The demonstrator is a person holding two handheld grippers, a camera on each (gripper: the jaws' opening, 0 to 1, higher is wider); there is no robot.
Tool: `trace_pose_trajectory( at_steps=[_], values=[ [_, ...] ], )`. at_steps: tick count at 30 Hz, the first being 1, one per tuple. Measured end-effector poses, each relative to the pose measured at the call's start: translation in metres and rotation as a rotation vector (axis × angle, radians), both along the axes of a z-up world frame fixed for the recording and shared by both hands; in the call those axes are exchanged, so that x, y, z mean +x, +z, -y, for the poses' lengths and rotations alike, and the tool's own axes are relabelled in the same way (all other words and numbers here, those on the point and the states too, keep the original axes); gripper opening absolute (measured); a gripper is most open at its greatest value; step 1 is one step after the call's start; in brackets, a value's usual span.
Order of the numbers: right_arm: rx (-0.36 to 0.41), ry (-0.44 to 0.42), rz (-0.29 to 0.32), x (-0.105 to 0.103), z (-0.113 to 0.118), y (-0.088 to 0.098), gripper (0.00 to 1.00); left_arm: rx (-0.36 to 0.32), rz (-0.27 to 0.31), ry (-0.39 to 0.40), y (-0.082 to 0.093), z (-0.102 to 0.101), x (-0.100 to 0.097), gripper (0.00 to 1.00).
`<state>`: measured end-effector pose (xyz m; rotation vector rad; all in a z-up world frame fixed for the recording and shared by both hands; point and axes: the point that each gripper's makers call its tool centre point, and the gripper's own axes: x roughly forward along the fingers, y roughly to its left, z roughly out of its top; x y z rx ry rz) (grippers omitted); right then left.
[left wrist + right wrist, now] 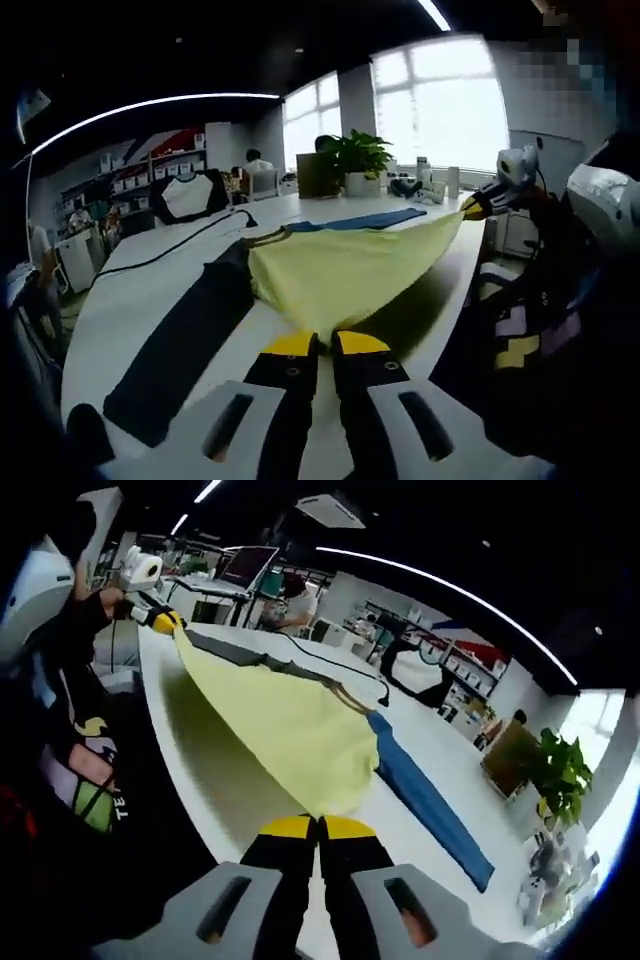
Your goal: Fold the garment on the visible template until the final outline fits inside the template.
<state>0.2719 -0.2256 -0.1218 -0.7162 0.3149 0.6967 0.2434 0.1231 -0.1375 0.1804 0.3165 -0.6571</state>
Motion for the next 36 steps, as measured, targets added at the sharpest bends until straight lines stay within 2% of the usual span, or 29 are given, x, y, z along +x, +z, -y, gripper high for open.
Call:
trace_pose_trajectory(
  at_steps=[1,5,8,11,12,14,20,23,25,30,32,33,35,36],
  values=[
    [-0.015,0.007,0.007,0.000,0.000,0.001,0.00,0.017,-0.015,-0.014,-0.005,0.002,-0.002,0.06],
    [-0.168,0.074,0.041,0.001,0.003,0.000,0.00,0.098,-0.050,-0.065,-0.018,0.008,-0.011,0.06],
    [-0.267,0.142,0.003,0.000,0.004,-0.014,0.00,0.146,-0.068,-0.089,-0.021,0.009,-0.016,0.06],
    [-0.363,0.187,-0.040,-0.003,0.008,-0.029,0.00,0.222,-0.084,-0.128,-0.026,0.012,-0.021,0.06],
    [-0.395,0.200,-0.069,-0.005,0.010,-0.036,0.00,0.243,-0.088,-0.141,-0.028,0.014,-0.023,0.06],
    [-0.413,0.209,-0.100,-0.008,0.012,-0.042,0.00,0.276,-0.096,-0.162,-0.032,0.017,-0.025,0.06],
    [-0.418,0.206,-0.158,-0.008,0.016,-0.050,0.00,0.307,-0.125,-0.192,-0.038,0.019,-0.028,0.06],
    [-0.329,0.138,-0.245,-0.008,0.015,-0.053,0.00,0.311,-0.140,-0.194,-0.040,0.020,-0.028,0.06],
    [-0.310,0.152,-0.266,-0.007,0.015,-0.055,0.00,0.311,-0.155,-0.193,-0.043,0.018,-0.028,0.06],
    [-0.280,0.141,-0.292,-0.008,0.016,-0.057,0.00,0.271,-0.171,-0.194,-0.045,0.019,-0.031,0.07],
    [-0.274,0.148,-0.284,-0.008,0.016,-0.057,0.00,0.245,-0.186,-0.193,-0.043,0.020,-0.030,0.07],
    [-0.265,0.151,-0.280,-0.007,0.015,-0.056,0.00,0.253,-0.189,-0.194,-0.044,0.020,-0.029,0.07],
    [-0.237,0.137,-0.319,-0.009,0.015,-0.058,0.00,0.266,-0.193,-0.201,-0.046,0.020,-0.030,0.07],
    [-0.237,0.137,-0.319,-0.010,0.016,-0.058,0.00,0.264,-0.195,-0.202,-0.046,0.020,-0.031,0.07]
  ],
)
